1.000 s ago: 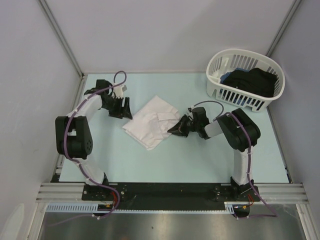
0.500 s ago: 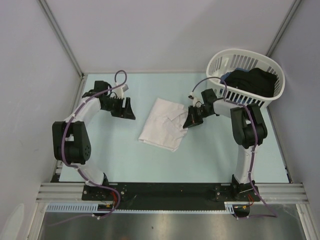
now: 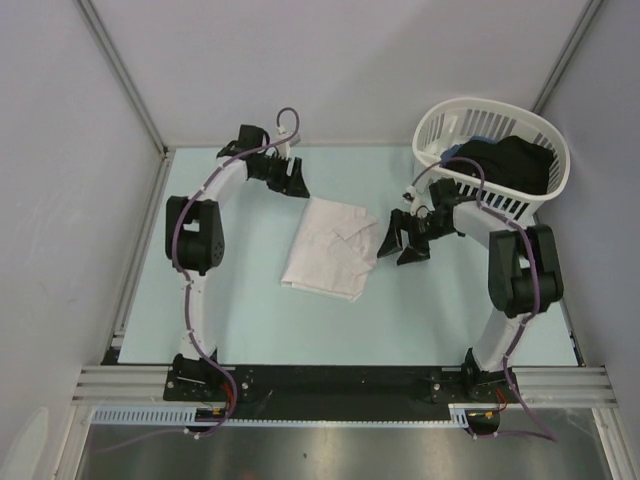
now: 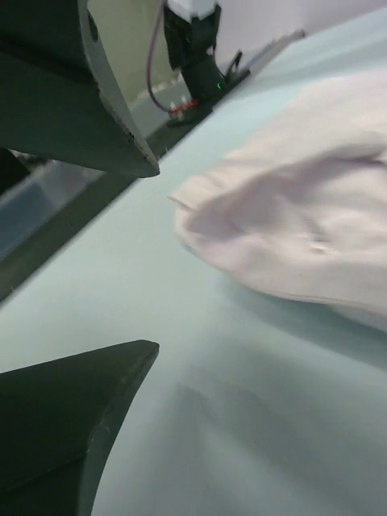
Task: Fold and stack the long sleeve shirts
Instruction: Fold the shirt, then neatly place the folded shirt to the corner
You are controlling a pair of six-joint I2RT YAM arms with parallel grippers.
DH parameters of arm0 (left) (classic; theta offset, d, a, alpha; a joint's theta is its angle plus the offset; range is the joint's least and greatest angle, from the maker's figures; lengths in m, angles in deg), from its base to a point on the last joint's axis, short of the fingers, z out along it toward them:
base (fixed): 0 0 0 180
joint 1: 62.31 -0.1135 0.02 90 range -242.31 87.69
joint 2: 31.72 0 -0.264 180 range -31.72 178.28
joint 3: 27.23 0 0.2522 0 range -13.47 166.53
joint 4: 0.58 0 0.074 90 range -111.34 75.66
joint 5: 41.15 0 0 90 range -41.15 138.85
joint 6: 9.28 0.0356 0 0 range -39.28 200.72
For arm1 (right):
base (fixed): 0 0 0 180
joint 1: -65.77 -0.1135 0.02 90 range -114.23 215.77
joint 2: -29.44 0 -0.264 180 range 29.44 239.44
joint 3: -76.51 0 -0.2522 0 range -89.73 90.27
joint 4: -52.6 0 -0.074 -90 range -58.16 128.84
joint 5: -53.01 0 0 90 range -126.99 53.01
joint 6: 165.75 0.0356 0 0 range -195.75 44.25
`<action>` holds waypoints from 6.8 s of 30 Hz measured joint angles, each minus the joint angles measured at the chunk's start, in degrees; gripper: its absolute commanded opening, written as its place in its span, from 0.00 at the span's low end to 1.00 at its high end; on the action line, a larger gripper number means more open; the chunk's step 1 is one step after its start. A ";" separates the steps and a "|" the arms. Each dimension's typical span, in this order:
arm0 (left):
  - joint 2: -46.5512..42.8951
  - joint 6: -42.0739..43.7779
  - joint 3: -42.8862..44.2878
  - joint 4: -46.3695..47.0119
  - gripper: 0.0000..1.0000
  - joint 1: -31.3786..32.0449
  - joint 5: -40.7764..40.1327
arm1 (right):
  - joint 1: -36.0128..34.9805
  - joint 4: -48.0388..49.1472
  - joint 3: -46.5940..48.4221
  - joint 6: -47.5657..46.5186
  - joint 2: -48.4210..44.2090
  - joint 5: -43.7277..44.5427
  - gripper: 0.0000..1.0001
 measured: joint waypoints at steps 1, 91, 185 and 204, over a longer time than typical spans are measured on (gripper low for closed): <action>2.12 -0.42 2.32 0.46 0.74 0.50 0.00 | 0.74 0.90 -3.58 2.34 -3.26 -0.79 0.88; -26.14 -15.04 -51.56 14.23 0.53 -6.08 -0.15 | -2.45 4.61 12.50 1.01 10.51 2.21 0.36; 0.57 -25.33 -8.52 25.57 0.00 -24.35 -32.20 | 3.10 -7.30 12.92 -9.29 1.05 6.47 0.39; 0.22 -23.76 -5.44 22.60 0.00 -28.28 -34.10 | 2.67 -8.98 15.58 -9.90 2.49 6.47 0.39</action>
